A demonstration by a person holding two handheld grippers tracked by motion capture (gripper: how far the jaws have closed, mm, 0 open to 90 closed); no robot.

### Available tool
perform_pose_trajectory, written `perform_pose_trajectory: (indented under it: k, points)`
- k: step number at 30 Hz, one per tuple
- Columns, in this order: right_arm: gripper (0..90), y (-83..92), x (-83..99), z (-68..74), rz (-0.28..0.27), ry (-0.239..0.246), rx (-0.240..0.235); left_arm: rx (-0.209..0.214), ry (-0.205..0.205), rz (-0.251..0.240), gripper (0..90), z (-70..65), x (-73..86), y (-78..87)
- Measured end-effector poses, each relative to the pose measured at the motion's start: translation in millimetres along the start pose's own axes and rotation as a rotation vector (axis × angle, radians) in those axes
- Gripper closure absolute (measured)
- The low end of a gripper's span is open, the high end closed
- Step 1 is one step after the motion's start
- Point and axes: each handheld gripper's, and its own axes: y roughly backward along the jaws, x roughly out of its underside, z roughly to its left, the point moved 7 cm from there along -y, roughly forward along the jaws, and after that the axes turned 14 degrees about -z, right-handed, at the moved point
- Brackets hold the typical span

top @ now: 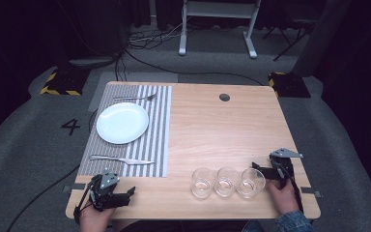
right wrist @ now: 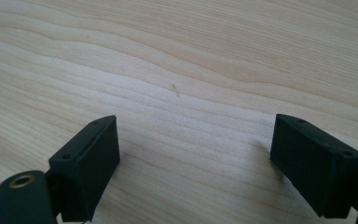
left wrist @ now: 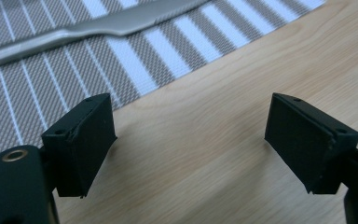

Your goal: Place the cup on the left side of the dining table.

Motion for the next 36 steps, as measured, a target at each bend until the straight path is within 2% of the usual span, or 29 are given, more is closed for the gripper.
perform_pose_trajectory:
  k: [3,6,8,10,12,15,20,26,28,30,33,36]
  points:
    - [15.9,0.0,0.0,0.0,0.000,0.000,0.000,0.021,-0.014,0.012,16.2,-6.2,-4.0,-0.2]
    - [15.8,0.0,0.0,0.0,0.000,0.001,0.000,0.037,-0.004,0.034,16.1,-10.8,-5.4,-1.3]
    - [15.8,0.0,0.0,0.0,0.000,0.001,-0.001,0.051,0.018,0.031,16.2,-13.6,-8.1,-0.5]
    - [15.8,0.0,0.0,0.1,0.000,0.000,0.000,0.055,0.031,0.007,16.9,-15.3,-13.6,2.7]
    - [15.8,0.0,0.0,0.0,0.000,0.001,-0.001,0.061,0.059,-0.041,17.7,-17.4,-23.5,9.0]
    - [15.8,0.0,0.0,0.0,0.000,0.001,0.000,0.061,0.062,-0.092,18.1,-19.7,-34.1,17.1]
    - [15.8,0.0,0.0,0.0,0.000,0.003,-0.001,0.048,0.062,-0.118,18.3,-21.4,-42.4,23.6]
    - [15.8,0.0,0.0,0.0,0.000,0.002,-0.001,0.058,0.062,-0.126,18.3,-24.6,-50.0,27.9]
    - [15.8,0.1,0.1,0.1,0.001,0.002,-0.001,0.102,0.064,-0.153,17.9,-27.6,-53.7,29.0]
    - [15.8,0.1,0.1,0.1,0.001,0.001,-0.001,0.148,0.085,-0.185,18.0,-30.5,-58.3,30.0]
    - [15.8,0.0,0.1,0.0,0.000,0.002,-0.001,0.146,0.076,-0.191,18.0,-31.0,-61.8,29.8]
    - [15.8,0.2,0.2,0.1,0.001,0.001,-0.001,0.134,0.055,-0.176,17.9,-32.3,-65.9,27.8]
